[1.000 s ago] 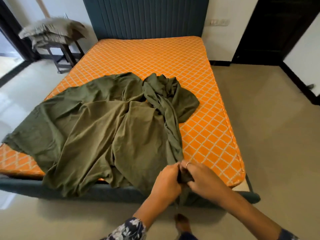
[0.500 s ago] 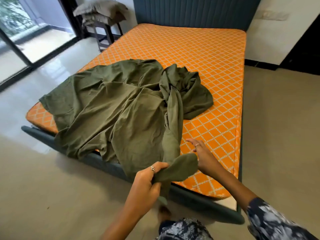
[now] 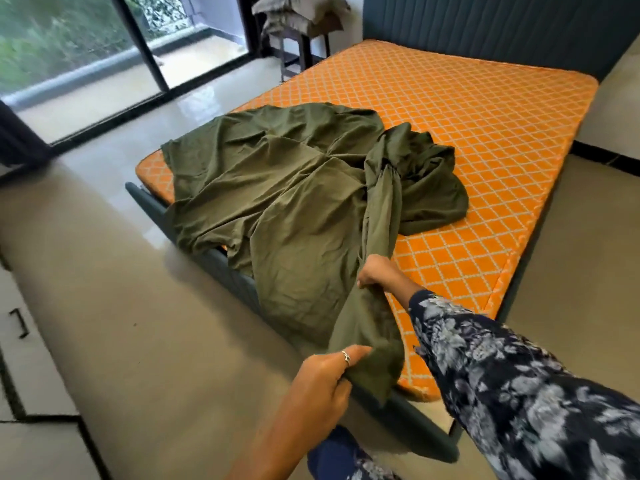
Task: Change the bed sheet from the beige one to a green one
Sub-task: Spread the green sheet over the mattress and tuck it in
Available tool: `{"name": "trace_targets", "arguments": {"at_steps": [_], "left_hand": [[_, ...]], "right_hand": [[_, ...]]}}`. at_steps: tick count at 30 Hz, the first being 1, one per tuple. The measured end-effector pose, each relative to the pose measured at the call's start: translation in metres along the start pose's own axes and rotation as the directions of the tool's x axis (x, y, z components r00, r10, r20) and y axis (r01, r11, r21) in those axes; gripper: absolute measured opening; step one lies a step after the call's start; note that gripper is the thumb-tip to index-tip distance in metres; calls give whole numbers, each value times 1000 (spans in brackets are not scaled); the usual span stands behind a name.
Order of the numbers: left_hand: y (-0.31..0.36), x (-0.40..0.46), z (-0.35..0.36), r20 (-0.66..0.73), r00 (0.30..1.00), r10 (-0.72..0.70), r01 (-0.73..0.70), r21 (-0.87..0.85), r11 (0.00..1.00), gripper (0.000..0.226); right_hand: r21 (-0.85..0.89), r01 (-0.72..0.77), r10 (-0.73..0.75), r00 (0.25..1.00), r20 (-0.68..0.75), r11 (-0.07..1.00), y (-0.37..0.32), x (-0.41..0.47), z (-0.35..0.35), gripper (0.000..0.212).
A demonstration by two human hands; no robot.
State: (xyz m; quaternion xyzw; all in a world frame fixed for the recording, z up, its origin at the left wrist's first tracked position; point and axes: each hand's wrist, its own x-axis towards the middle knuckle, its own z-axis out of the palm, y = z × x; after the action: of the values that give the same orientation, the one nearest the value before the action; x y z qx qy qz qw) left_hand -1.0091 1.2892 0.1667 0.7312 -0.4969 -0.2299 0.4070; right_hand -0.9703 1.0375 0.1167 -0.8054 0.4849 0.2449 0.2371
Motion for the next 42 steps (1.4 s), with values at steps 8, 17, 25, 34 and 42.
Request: {"name": "trace_targets", "arguments": {"at_steps": [8, 17, 25, 34, 42], "left_hand": [[9, -11, 18, -34, 986, -161, 160, -4, 987, 59], [42, 19, 69, 257, 922, -292, 315, -55, 948, 47], [73, 30, 169, 379, 351, -857, 375, 781, 499, 35], [204, 205, 283, -79, 765, -639, 574, 532, 622, 45], [179, 218, 267, -103, 841, -531, 477, 601, 641, 17]], "right_hand": [[669, 243, -33, 950, -311, 703, 53, 25, -58, 15], [818, -52, -447, 857, -258, -573, 293, -35, -63, 67], [998, -47, 9, 999, 48, -35, 334, -81, 43, 26], [787, 432, -419, 874, -244, 442, 362, -109, 7, 21], [943, 150, -465, 885, 6, 298, 374, -93, -35, 16]]}}
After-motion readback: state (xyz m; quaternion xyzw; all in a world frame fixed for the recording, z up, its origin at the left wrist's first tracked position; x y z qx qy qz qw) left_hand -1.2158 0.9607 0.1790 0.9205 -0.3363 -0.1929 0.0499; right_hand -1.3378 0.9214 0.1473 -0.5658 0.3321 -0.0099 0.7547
